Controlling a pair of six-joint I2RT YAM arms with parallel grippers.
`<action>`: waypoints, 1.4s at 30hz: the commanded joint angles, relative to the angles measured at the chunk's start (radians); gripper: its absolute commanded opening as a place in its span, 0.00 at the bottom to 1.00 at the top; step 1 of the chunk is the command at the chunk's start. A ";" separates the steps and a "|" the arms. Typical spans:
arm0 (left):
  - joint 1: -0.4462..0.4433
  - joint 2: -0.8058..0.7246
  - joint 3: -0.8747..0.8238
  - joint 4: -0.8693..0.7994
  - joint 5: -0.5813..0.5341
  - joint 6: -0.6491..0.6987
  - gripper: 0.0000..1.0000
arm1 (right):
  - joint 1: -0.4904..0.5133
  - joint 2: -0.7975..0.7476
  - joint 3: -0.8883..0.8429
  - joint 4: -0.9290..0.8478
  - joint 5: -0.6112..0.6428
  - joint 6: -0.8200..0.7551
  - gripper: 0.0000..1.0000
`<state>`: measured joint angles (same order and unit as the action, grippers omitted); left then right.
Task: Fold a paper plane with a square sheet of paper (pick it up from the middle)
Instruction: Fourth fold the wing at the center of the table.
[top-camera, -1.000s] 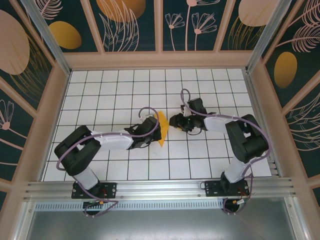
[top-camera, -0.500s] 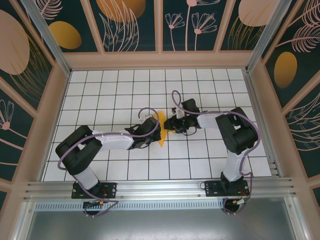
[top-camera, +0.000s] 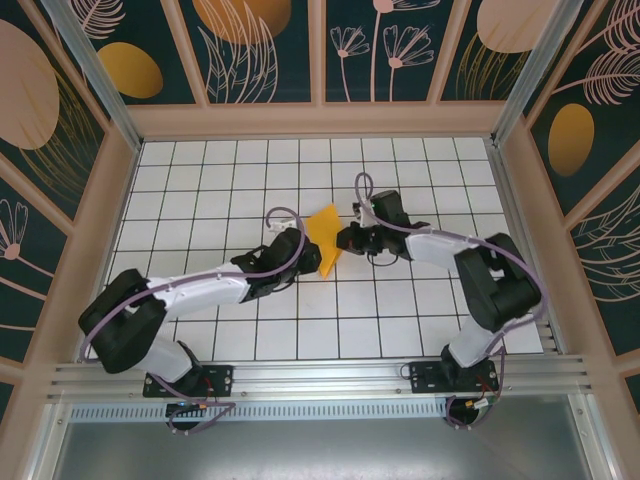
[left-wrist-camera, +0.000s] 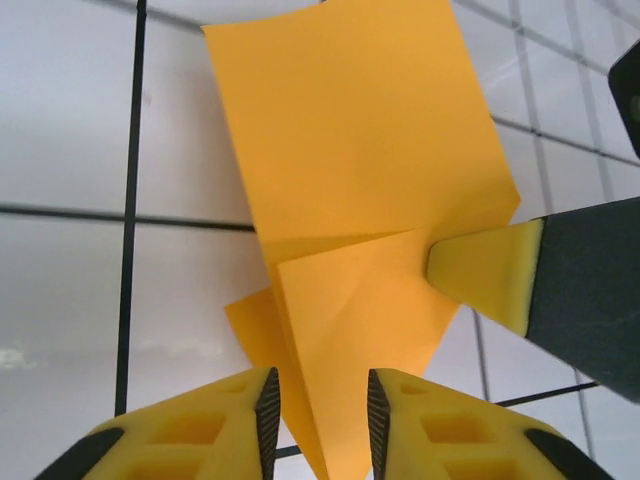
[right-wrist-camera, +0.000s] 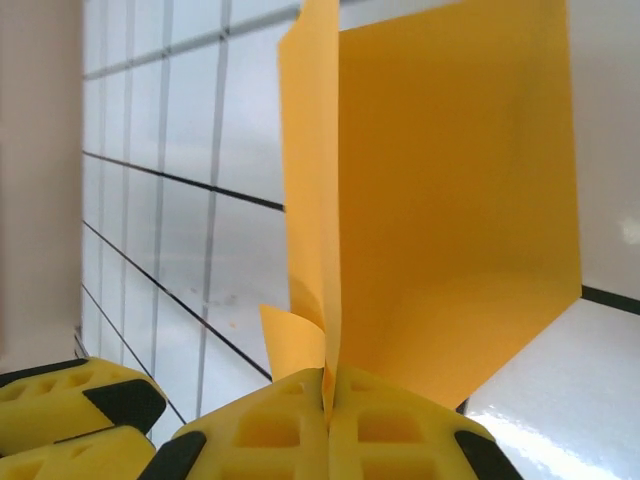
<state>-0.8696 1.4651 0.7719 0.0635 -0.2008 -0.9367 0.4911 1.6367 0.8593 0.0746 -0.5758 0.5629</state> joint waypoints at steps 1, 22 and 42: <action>0.000 -0.067 -0.031 0.008 -0.052 0.048 0.41 | 0.010 -0.109 -0.023 -0.007 0.141 0.091 0.06; -0.002 -0.014 -0.161 0.420 0.091 0.590 0.63 | 0.128 -0.055 -0.025 -0.102 0.395 0.636 0.04; -0.002 0.215 -0.181 0.639 0.187 0.795 0.47 | 0.127 -0.022 -0.013 -0.167 0.292 0.766 0.05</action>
<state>-0.8696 1.6585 0.5716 0.6495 -0.0288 -0.1612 0.6151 1.6005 0.8345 -0.0544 -0.2592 1.3010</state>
